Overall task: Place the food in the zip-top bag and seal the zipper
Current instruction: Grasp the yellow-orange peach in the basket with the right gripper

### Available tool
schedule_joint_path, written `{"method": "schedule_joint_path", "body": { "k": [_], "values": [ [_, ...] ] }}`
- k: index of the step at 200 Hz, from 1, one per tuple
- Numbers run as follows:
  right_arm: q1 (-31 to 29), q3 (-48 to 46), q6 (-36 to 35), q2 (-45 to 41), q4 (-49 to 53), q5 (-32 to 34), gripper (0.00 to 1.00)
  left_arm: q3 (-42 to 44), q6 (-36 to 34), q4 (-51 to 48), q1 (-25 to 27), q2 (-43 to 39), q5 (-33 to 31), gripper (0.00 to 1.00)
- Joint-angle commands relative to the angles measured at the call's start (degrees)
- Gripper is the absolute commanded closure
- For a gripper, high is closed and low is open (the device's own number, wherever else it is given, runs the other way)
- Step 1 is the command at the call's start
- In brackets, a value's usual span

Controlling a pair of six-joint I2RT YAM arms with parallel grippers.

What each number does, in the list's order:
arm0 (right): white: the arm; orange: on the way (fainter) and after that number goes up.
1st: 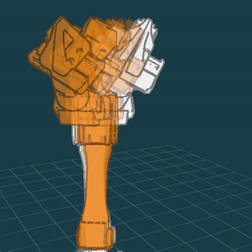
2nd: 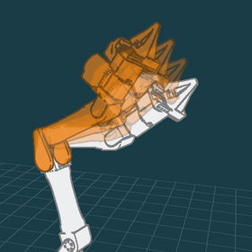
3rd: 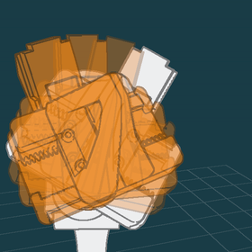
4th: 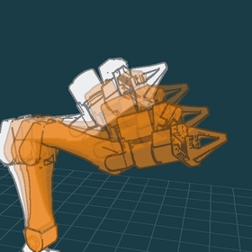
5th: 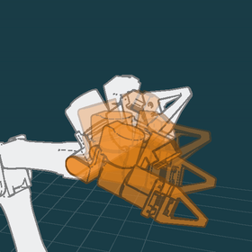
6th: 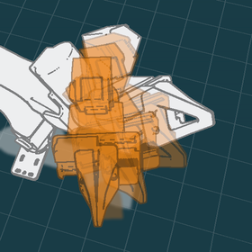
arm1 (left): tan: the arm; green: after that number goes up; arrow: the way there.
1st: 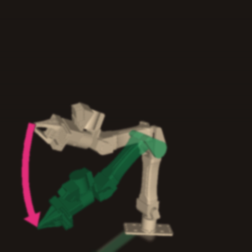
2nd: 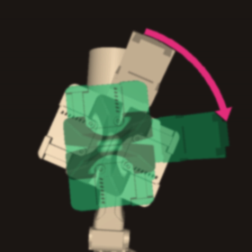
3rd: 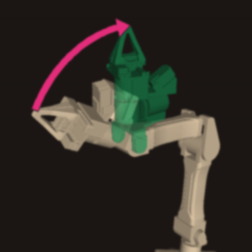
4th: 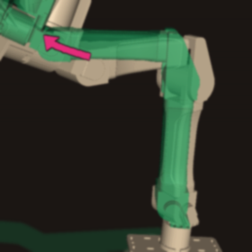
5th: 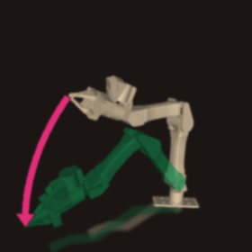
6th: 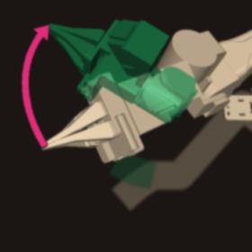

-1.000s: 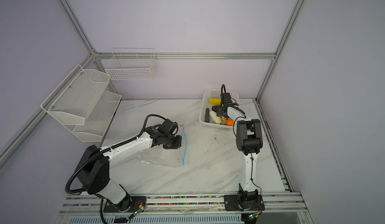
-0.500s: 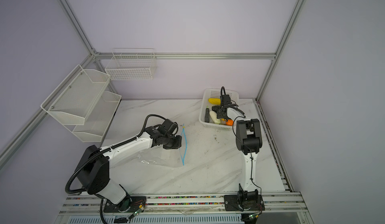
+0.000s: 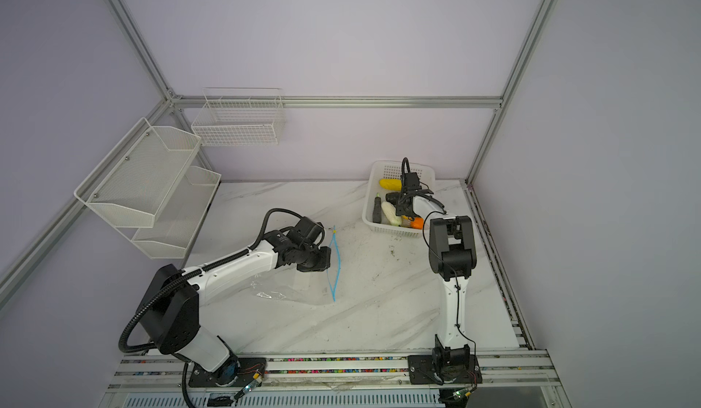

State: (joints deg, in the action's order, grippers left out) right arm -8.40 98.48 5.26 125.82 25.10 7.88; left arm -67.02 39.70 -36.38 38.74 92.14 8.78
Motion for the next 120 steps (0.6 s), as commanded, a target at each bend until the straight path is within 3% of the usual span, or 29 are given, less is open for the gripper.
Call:
{"method": "schedule_joint_path", "body": {
  "k": [1,120],
  "values": [
    [0.1,1.0,-0.1,-0.1,0.3,-0.5,0.38,-3.6,-0.1,1.4,-0.2,0.0,0.8,1.00],
    [0.1,3.8,1.5,-4.4,0.8,-1.9,0.44,-3.4,0.1,1.8,-0.2,0.0,1.2,1.00]
  ]
}}
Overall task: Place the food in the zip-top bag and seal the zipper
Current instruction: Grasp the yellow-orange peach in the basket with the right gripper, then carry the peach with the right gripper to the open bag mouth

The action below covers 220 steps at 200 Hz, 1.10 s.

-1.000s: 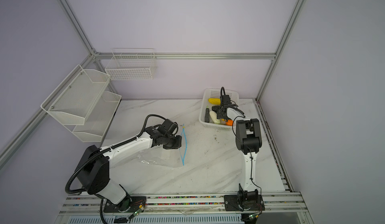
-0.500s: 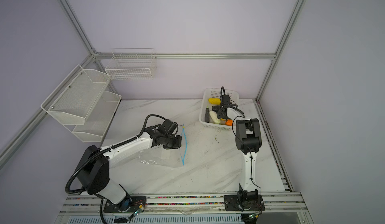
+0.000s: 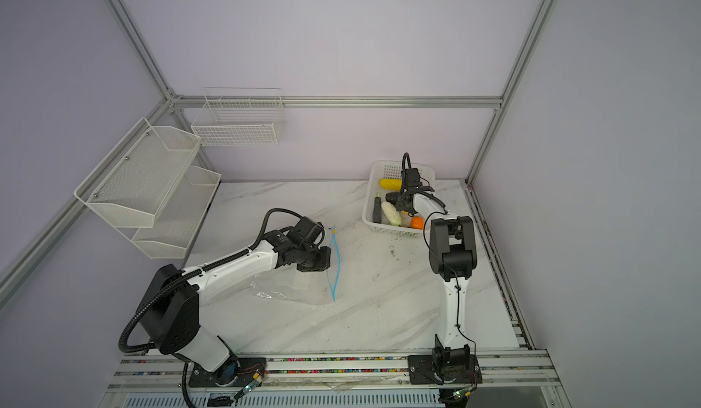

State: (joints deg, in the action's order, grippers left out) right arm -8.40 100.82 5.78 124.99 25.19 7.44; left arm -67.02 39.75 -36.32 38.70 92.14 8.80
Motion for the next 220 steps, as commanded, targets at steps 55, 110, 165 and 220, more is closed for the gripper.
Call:
{"method": "schedule_joint_path", "body": {
  "k": [55,110,165,220],
  "values": [
    [0.1,1.0,1.1,-6.2,0.1,-2.8,0.45,-3.5,0.2,2.0,-0.2,0.2,1.7,1.00],
    [0.1,-4.2,1.8,-11.4,-2.5,-7.8,0.45,-4.3,0.2,2.0,-0.2,0.8,2.0,1.00],
    [-1.8,-18.9,5.0,-25.0,-8.4,-23.6,0.47,-5.1,0.2,1.9,-0.2,1.0,2.1,1.00],
    [-10.5,-32.5,7.9,-35.9,-13.7,-31.8,0.47,-6.7,0.6,1.9,-0.3,1.6,2.5,1.00]
  ]
}}
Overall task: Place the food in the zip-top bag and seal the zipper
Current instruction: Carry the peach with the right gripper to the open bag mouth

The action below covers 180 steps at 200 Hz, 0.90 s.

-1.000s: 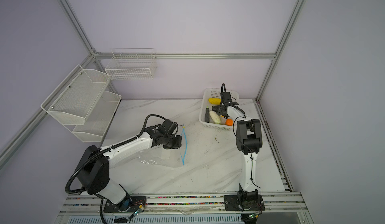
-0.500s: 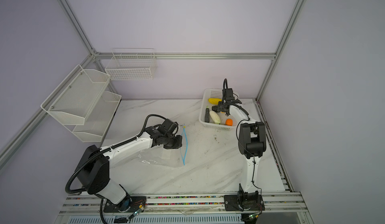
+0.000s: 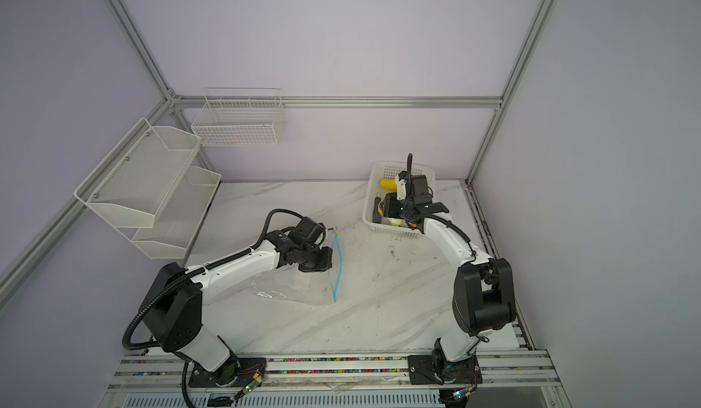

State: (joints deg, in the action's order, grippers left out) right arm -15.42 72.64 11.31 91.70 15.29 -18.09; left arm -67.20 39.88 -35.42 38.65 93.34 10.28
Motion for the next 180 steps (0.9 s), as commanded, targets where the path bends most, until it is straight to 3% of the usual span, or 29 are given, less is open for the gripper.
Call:
{"method": "schedule_joint_path", "body": {
  "k": [1,38,144,180],
  "values": [
    [-3.6,-4.6,2.3,-2.7,-3.8,-6.4,0.47,-6.5,0.5,1.0,-0.2,0.4,1.0,1.00],
    [-9.2,-11.7,4.9,-4.8,-8.8,-11.2,0.48,-7.5,0.8,1.1,-0.3,0.6,1.2,1.00],
    [-11.7,-26.4,17.4,-10.0,-27.7,-24.1,0.50,-8.5,1.5,1.4,-0.4,0.4,1.7,1.00],
    [-13.3,-27.4,19.0,-9.0,-30.8,-24.9,0.50,-8.5,1.5,1.4,-0.4,0.0,1.6,1.00]
  ]
}}
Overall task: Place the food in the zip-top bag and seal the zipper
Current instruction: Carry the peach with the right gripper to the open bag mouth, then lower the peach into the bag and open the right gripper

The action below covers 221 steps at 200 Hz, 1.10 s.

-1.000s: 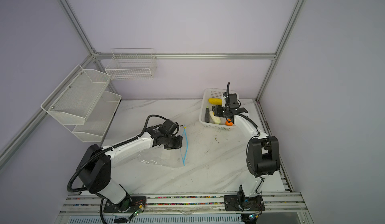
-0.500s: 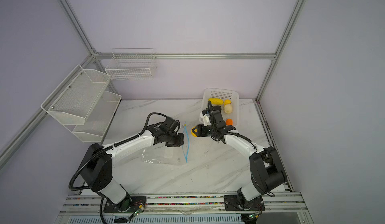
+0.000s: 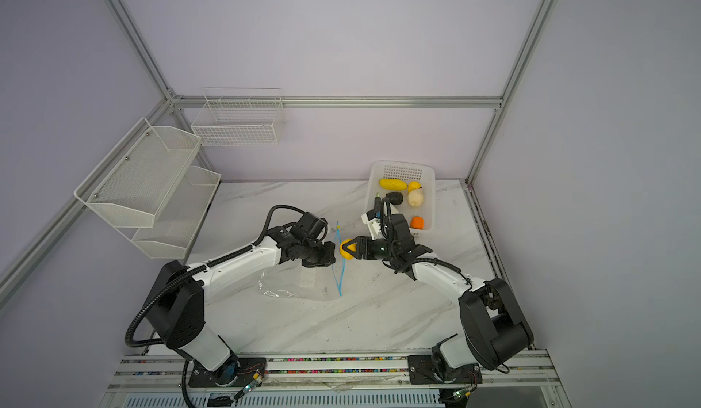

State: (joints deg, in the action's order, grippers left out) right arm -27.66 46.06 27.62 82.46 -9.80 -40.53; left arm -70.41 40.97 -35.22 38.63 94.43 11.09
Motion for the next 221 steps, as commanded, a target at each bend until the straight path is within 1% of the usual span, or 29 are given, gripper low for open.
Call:
{"method": "schedule_joint_path", "body": {
  "k": [1,35,86,123,189,221],
  "values": [
    [-1.1,-0.9,2.7,0.3,-5.8,-2.4,0.50,-5.3,0.4,1.2,-0.4,-1.0,0.8,1.00],
    [-1.6,-2.2,3.6,1.8,-8.2,-2.8,0.50,-5.2,0.6,1.2,-0.4,-1.4,0.9,1.00],
    [-1.8,-3.5,3.0,4.4,-9.7,-2.6,0.51,-5.3,0.8,1.3,-0.4,-2.0,1.3,1.00],
    [-2.0,-3.6,0.7,7.0,-8.5,-1.7,0.52,-5.0,1.0,1.5,-0.4,-2.5,1.9,1.00],
    [-2.5,-2.7,-2.2,8.2,-5.2,0.9,0.53,-4.0,2.0,2.6,-0.4,-4.2,2.8,1.00],
    [-2.9,-1.8,-3.8,9.4,-3.6,2.3,0.53,-3.7,2.9,3.7,-0.4,-4.9,4.5,1.00]
  ]
}}
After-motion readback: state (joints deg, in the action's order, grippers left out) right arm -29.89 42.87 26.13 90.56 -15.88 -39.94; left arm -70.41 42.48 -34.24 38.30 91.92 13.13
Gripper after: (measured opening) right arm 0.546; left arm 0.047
